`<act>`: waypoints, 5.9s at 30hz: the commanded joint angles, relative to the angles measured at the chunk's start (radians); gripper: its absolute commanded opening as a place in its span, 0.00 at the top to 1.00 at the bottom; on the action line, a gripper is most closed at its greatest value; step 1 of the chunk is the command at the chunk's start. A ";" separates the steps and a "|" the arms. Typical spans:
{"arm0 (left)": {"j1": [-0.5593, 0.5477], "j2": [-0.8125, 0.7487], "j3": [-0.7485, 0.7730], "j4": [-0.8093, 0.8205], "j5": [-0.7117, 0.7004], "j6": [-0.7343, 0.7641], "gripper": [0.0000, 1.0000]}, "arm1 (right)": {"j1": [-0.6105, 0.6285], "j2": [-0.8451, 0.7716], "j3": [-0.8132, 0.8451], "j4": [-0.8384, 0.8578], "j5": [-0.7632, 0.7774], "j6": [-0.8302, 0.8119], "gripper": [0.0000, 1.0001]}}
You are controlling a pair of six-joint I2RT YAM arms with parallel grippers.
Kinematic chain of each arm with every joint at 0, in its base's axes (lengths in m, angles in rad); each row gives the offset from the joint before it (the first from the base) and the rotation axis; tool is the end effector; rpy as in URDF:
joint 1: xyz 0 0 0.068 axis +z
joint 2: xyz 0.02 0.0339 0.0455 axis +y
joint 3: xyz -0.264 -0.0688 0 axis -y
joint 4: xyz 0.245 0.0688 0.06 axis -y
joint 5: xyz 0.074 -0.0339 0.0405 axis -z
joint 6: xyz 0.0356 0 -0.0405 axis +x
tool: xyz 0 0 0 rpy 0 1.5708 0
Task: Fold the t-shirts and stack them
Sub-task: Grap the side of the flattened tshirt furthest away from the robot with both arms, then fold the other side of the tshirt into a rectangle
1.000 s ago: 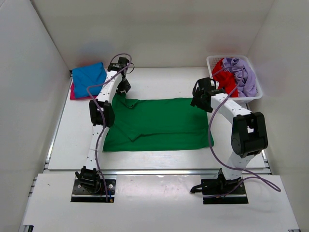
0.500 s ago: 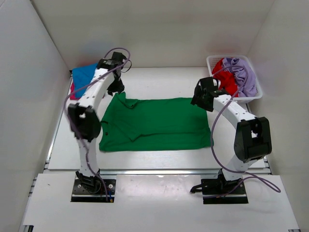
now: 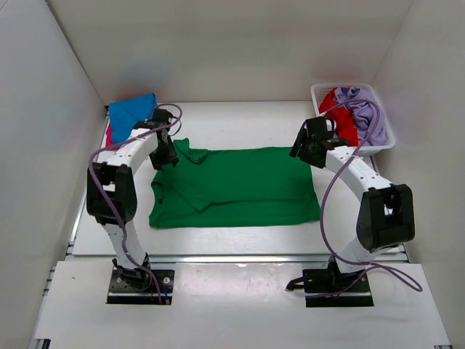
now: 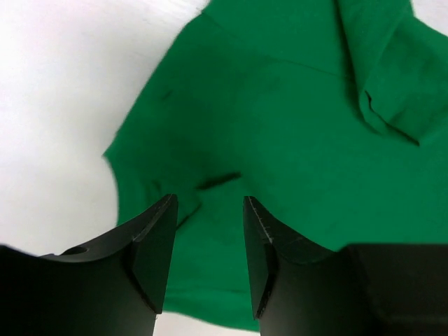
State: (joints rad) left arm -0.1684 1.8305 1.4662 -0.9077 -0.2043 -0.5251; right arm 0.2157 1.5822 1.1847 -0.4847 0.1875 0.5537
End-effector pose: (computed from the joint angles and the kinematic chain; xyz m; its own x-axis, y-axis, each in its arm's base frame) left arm 0.3661 -0.0549 0.2334 -0.8680 -0.3504 -0.3519 -0.3812 0.9243 0.0202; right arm 0.3349 0.0666 0.2538 -0.6913 0.3774 -0.6162 0.3162 0.9248 0.2117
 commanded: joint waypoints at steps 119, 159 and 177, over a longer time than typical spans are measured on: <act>-0.010 0.713 1.373 -0.396 0.149 -0.029 1.00 | 0.028 0.552 0.541 -0.043 0.302 0.181 0.32; 0.043 0.638 1.370 -0.457 0.189 0.004 1.00 | -0.038 0.734 0.760 -0.246 0.260 0.183 1.00; -0.078 0.173 0.684 -0.410 0.042 0.089 1.00 | -0.045 0.486 0.448 0.029 0.086 -0.058 1.00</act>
State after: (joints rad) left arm -0.2142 2.0899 2.2887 -1.3327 -0.0921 -0.4561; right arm 0.1753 2.1368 1.6657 -0.5404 0.3195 0.5442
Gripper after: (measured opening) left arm 0.015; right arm 0.043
